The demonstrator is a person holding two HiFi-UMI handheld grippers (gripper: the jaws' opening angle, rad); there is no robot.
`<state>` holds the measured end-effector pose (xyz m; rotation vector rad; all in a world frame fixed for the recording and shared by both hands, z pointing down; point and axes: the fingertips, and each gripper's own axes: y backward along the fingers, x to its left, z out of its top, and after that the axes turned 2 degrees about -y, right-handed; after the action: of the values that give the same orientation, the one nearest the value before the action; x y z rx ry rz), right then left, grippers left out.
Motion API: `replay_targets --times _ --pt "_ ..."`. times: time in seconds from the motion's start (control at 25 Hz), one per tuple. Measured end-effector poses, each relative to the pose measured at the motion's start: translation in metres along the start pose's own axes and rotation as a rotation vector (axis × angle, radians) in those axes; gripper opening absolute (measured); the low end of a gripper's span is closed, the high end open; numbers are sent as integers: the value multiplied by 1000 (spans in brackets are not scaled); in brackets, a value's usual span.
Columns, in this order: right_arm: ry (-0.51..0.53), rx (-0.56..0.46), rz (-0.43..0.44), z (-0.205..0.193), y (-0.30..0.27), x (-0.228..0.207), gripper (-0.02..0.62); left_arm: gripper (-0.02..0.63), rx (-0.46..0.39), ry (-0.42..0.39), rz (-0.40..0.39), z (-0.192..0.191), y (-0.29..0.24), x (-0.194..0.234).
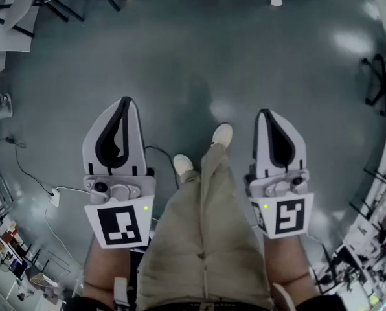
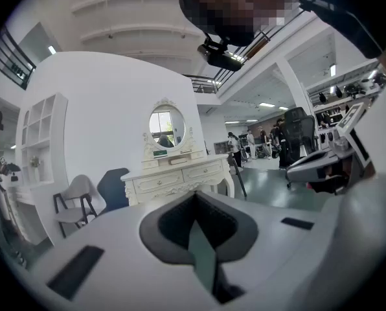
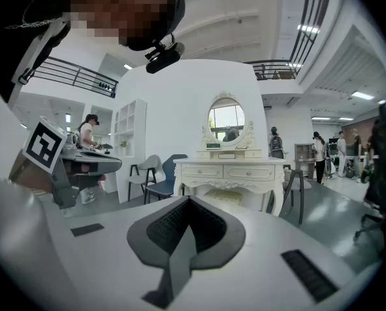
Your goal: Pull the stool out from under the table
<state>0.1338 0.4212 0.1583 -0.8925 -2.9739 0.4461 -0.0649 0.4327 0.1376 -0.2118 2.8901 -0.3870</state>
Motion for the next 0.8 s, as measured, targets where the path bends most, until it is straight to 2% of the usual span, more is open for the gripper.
replay_targets --times 0.16,0.32,0.52,0.68,0.8 --pt "8 30 23 -22 11 3 2 3 22 63 6 -22 0 -16" --pt "-2 54 27 -47 12 0 2 3 55 37 -40 -46 -9 -44" --pt "-22 49 22 -45 -3 -25 2 3 77 22 -59 -39 -36 -58" --pt "-9 46 53 -26 -23 -51 3 3 75 2 7 -19 -62 -53" --pt "-1 43 83 -16 -33 -75 4 5 79 37 54 -10 -81 -53"
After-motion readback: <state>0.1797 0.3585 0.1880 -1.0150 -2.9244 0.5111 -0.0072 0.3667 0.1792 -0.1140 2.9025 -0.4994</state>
